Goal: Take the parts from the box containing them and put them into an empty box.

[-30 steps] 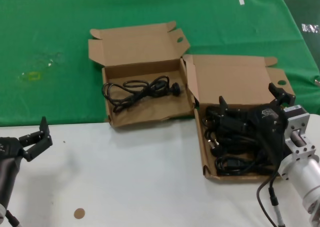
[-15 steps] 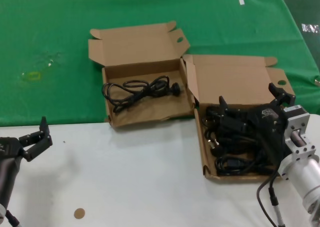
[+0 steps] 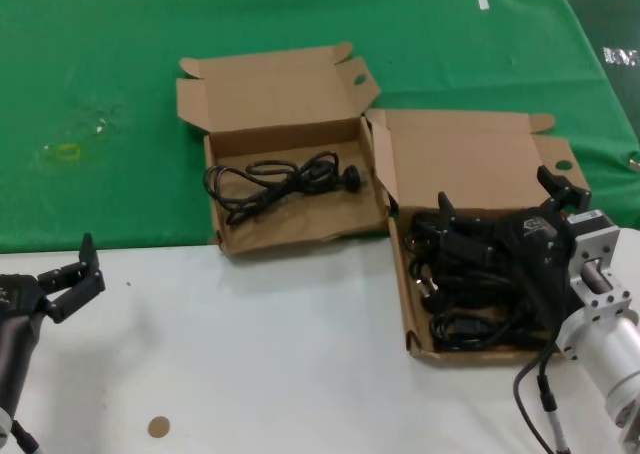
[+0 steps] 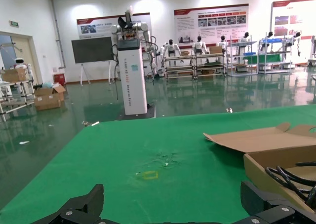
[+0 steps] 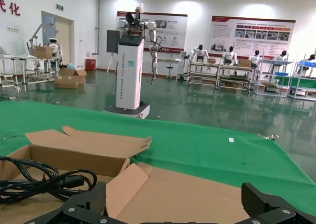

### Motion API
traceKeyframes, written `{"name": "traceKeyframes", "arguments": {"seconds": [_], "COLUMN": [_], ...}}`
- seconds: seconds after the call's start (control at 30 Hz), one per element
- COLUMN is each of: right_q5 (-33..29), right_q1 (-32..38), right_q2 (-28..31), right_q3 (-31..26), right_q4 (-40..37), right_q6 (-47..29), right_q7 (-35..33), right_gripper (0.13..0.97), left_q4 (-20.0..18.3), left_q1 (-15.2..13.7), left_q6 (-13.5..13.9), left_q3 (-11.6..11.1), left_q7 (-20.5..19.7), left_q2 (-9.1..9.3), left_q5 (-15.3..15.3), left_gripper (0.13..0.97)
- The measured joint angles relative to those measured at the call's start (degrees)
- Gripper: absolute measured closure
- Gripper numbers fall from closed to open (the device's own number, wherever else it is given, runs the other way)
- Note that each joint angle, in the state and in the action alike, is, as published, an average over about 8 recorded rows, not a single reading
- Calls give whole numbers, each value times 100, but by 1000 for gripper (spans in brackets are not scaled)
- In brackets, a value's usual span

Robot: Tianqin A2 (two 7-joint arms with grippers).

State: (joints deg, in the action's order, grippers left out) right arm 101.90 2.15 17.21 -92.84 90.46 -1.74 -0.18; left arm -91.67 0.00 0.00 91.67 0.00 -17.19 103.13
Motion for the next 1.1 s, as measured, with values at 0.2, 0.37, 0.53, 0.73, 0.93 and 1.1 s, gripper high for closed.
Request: {"name": "traceKeyframes", "arguments": {"seconds": [0.2, 0.37, 0.53, 0.73, 0.93, 1.1], "right_q5": [0, 0, 0, 0, 0, 0], "right_q1": [0, 0, 0, 0, 0, 0], "right_q2": [0, 0, 0, 0, 0, 0], "right_q3": [0, 0, 0, 0, 0, 0], "right_q4": [0, 0, 0, 0, 0, 0], "right_q6": [0, 0, 0, 0, 0, 0], "right_q7": [0, 0, 0, 0, 0, 0], "right_gripper": [129, 129, 129, 129, 129, 129], "left_q4": [0, 0, 0, 0, 0, 0], "left_q1": [0, 0, 0, 0, 0, 0], "left_q6": [0, 0, 0, 0, 0, 0], "left_q3": [0, 0, 0, 0, 0, 0], "left_q7": [0, 0, 0, 0, 0, 0], "left_q2": [0, 0, 0, 0, 0, 0], "left_q5": [0, 0, 0, 0, 0, 0], "left_gripper": [132, 132, 132, 132, 132, 132]}}
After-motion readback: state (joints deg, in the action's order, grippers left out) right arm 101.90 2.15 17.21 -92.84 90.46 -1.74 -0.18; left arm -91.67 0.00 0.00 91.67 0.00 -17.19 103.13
